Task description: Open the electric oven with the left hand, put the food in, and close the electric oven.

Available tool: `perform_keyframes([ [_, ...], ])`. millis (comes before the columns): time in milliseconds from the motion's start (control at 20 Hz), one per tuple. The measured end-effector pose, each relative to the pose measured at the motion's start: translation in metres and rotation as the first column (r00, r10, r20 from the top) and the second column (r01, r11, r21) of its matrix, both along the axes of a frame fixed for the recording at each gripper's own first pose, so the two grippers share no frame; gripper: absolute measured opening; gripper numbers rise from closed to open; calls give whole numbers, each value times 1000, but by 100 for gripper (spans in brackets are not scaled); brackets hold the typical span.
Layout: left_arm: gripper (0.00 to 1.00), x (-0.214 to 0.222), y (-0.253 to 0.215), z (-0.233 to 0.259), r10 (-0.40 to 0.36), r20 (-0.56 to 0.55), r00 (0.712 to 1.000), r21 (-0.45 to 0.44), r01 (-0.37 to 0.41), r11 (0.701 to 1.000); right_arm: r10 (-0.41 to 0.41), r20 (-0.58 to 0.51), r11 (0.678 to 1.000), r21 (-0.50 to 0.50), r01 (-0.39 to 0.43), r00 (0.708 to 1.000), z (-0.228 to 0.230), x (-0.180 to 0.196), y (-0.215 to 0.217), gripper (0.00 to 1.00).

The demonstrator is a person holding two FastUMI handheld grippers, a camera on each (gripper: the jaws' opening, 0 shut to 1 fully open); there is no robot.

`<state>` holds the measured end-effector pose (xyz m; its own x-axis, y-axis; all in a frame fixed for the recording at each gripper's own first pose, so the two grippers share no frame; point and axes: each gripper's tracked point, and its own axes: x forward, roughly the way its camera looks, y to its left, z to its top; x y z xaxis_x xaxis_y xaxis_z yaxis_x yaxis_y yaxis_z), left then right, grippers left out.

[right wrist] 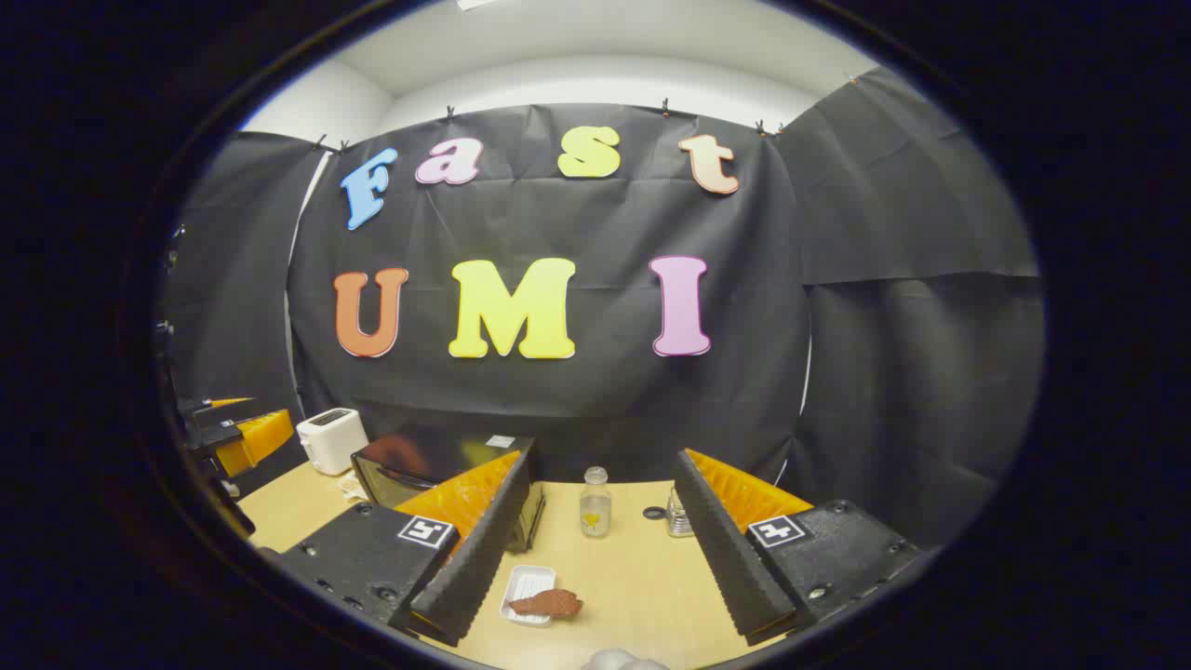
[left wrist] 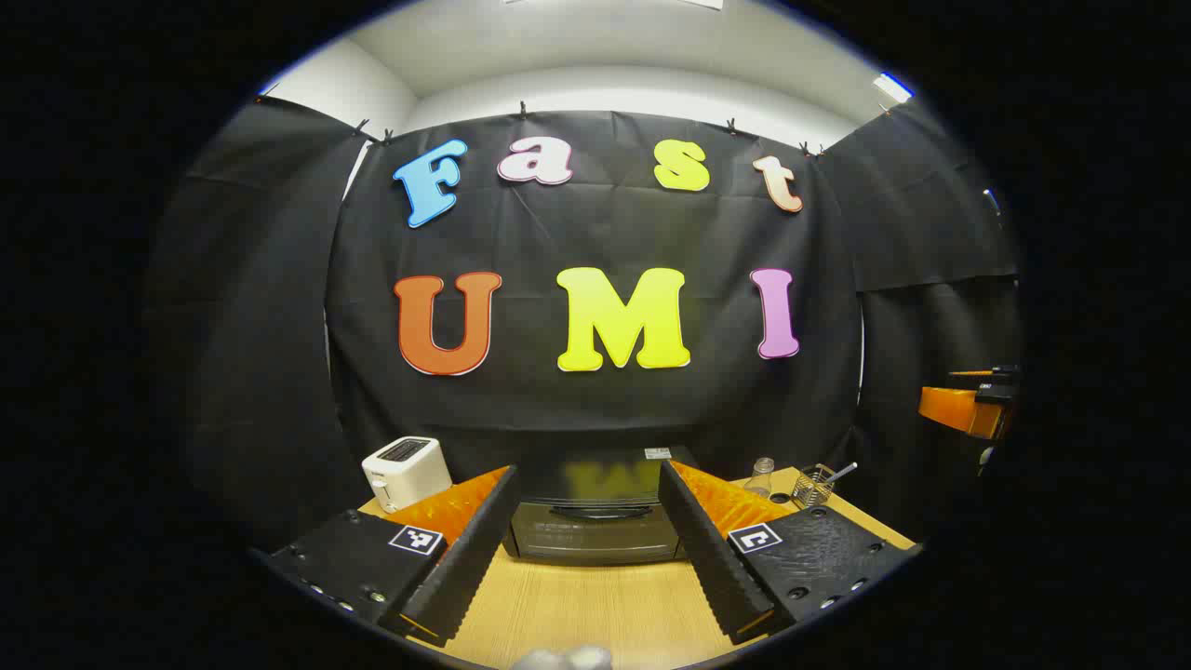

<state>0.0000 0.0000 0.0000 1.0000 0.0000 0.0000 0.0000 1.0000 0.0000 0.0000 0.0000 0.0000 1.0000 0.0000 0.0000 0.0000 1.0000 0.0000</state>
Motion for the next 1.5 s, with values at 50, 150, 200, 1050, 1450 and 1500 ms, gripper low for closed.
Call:
perform_keyframes([
  [50,96,2,-2,0,-6,0,1000,-2,6,1000,-5,0,1000,-1,5,1000,-1,-1,-1,100],
  [150,96,4,-4,-1,-11,2,1000,1,11,1000,-16,0,1000,-3,16,1000,-2,-2,-4,100],
  [200,96,5,-4,-1,-12,3,1000,5,12,1000,-18,-2,1000,-2,18,1000,-3,-4,-6,96],
  [1050,96,87,-18,-38,-61,-14,998,6,61,998,-71,-60,997,-25,69,996,-11,-32,-21,100],
  [1450,96,162,-23,-112,-61,-134,989,23,65,998,-162,-113,987,-37,159,980,-23,-47,-53,100],
  [1500,97,168,-21,-119,-54,-148,987,30,59,998,-170,-117,985,-37,166,978,-23,-48,-55,100],
])
